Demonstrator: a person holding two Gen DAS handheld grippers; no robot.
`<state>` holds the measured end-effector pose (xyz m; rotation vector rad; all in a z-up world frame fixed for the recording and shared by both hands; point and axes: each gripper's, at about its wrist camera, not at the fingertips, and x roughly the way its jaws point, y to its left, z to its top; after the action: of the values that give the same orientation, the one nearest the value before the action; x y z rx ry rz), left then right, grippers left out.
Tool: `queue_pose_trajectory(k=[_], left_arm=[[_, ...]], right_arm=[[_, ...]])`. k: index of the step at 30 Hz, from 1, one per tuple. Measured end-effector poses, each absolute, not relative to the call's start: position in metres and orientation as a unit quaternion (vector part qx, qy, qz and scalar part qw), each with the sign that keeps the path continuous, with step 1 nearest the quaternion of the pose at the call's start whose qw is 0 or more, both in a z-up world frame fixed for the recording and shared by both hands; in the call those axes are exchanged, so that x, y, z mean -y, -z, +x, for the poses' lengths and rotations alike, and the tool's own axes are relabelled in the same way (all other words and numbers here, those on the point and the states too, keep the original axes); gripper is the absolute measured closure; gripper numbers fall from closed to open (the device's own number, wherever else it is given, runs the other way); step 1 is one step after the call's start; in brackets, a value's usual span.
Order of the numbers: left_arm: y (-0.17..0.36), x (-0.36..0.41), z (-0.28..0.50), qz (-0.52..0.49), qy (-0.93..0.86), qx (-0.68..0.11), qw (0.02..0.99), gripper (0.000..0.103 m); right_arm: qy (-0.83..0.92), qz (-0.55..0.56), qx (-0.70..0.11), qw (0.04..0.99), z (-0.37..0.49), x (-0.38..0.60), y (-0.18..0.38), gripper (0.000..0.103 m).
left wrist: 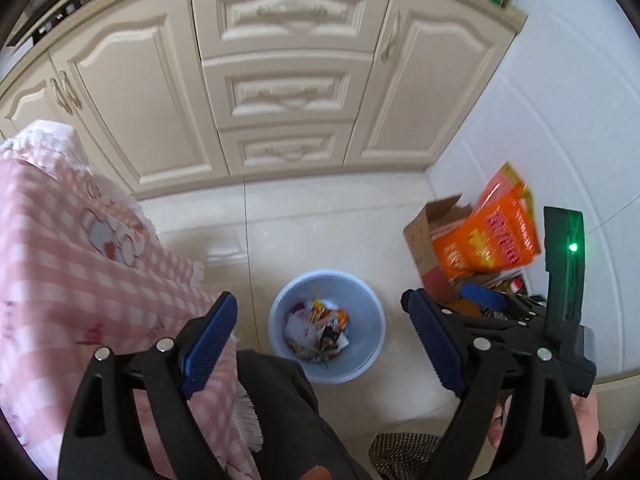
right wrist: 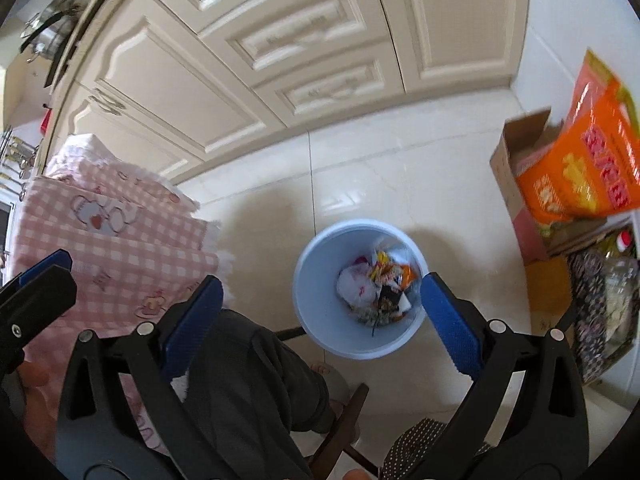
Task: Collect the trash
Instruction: 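Return both grippers to the table toward the crushed red can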
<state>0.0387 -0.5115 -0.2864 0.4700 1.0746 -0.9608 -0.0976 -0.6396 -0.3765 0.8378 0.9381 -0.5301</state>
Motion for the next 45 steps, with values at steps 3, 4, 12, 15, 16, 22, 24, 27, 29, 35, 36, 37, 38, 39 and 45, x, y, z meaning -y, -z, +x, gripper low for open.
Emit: queue_pose_trajectory(k=[3, 4, 12, 15, 16, 22, 24, 27, 29, 35, 36, 37, 38, 39, 45], left_arm=[[0.259, 0.497, 0.040, 0.189, 0.447, -0.465, 0.740, 0.017], [0.248, 0.491, 0.041, 0.180, 0.451, -0.457, 0.745, 0.017], [0.180, 0.435, 0.054, 0.129, 0.448, -0.392, 0.793, 0.017], [0.160, 0.410, 0.064, 0.113, 0.435, -0.370, 0.813, 0.016], [0.153, 0.400, 0.069, 0.106, 0.429, -0.364, 0.820, 0.016], [0.121, 0.341, 0.094, 0.069, 0.387, -0.333, 0.857, 0.015], [0.113, 0.325, 0.100, 0.064, 0.375, -0.325, 0.866, 0.014], [0.098, 0.292, 0.110, 0.051, 0.352, -0.308, 0.883, 0.013], [0.090, 0.271, 0.114, 0.041, 0.334, -0.296, 0.894, 0.011], [0.072, 0.206, 0.130, 0.011, 0.271, -0.269, 0.924, 0.009], [0.070, 0.195, 0.133, 0.006, 0.261, -0.266, 0.928, 0.009], [0.068, 0.182, 0.135, 0.001, 0.249, -0.262, 0.933, 0.009], [0.067, 0.172, 0.138, 0.000, 0.236, -0.258, 0.937, 0.008], [0.067, 0.162, 0.140, 0.002, 0.221, -0.254, 0.942, 0.008], [0.078, 0.110, 0.163, 0.000, 0.155, -0.260, 0.953, 0.006]], right_arm=[[0.250, 0.364, -0.413, 0.797, -0.092, 0.634, 0.341, 0.006], [0.251, 0.356, -0.404, 0.804, -0.090, 0.631, 0.328, 0.006], [0.239, 0.292, -0.350, 0.857, -0.066, 0.599, 0.238, 0.006], [0.228, 0.263, -0.337, 0.875, -0.053, 0.580, 0.211, 0.006], [0.223, 0.256, -0.334, 0.879, -0.048, 0.574, 0.202, 0.006], [0.185, 0.214, -0.316, 0.906, -0.016, 0.532, 0.164, 0.006], [0.169, 0.207, -0.308, 0.913, -0.005, 0.519, 0.153, 0.006], [0.151, 0.193, -0.298, 0.923, 0.011, 0.498, 0.138, 0.006], [0.133, 0.184, -0.292, 0.929, 0.024, 0.482, 0.129, 0.006], [0.074, 0.162, -0.280, 0.943, 0.059, 0.435, 0.106, 0.006], [0.066, 0.159, -0.279, 0.945, 0.066, 0.428, 0.103, 0.006], [0.055, 0.155, -0.277, 0.947, 0.073, 0.419, 0.100, 0.006], [0.047, 0.151, -0.276, 0.948, 0.078, 0.412, 0.097, 0.006], [0.035, 0.145, -0.275, 0.950, 0.087, 0.402, 0.094, 0.006], [-0.023, 0.115, -0.282, 0.952, 0.138, 0.350, 0.086, 0.006]])
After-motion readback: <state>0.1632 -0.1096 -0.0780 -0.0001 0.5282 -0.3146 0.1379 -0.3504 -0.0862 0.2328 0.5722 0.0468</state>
